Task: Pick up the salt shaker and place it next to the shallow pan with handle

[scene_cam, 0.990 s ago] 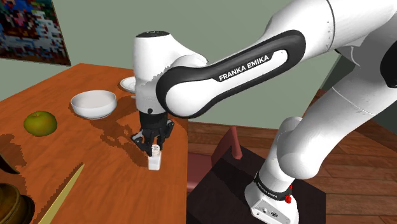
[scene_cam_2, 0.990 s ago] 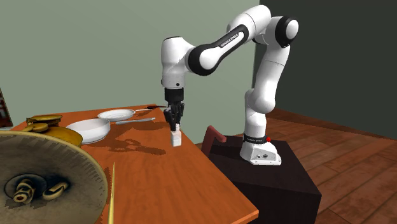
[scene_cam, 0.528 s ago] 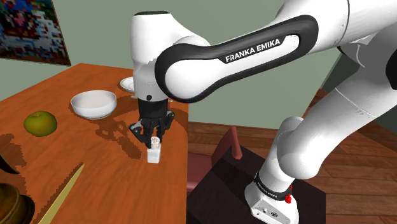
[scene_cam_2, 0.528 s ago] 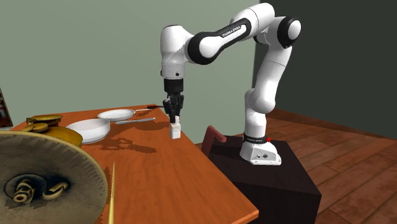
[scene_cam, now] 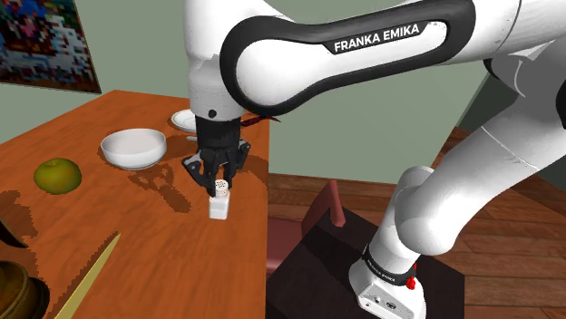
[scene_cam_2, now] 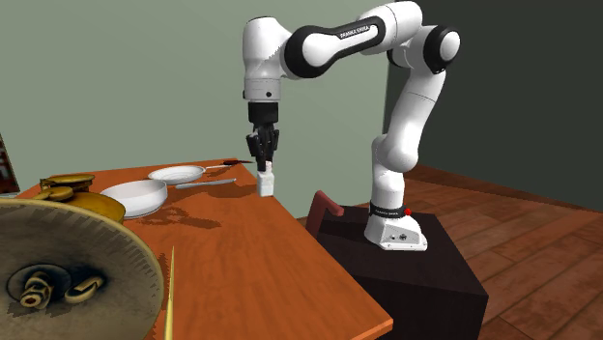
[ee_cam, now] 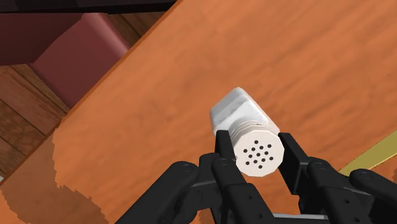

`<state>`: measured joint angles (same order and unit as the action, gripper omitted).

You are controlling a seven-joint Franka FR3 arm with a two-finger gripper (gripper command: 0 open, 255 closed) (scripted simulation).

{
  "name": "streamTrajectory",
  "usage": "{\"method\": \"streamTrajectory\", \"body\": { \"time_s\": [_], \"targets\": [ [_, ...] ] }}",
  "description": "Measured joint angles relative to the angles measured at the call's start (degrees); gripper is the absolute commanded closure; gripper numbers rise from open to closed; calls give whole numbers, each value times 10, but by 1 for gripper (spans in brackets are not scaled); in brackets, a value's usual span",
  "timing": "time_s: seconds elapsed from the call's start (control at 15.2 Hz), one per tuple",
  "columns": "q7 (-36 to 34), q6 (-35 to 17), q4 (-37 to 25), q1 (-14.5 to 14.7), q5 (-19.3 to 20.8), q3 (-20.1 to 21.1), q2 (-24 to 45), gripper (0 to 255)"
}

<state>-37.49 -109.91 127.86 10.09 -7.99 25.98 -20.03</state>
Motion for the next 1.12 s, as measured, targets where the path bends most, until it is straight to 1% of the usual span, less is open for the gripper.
{"method": "streamTrajectory", "body": {
  "time_s": [0.4, 0.53, 0.99, 1.12],
  "targets": [
    [2, 46, -39, -1, 1, -7, -7, 255],
    [8, 55, -46, -4, 3, -12, -8, 255],
    [92, 49, -51, -40, 27, -71, 9, 255],
    [116, 49, -63, -52, 36, -87, 22, 255]
  ]
}}
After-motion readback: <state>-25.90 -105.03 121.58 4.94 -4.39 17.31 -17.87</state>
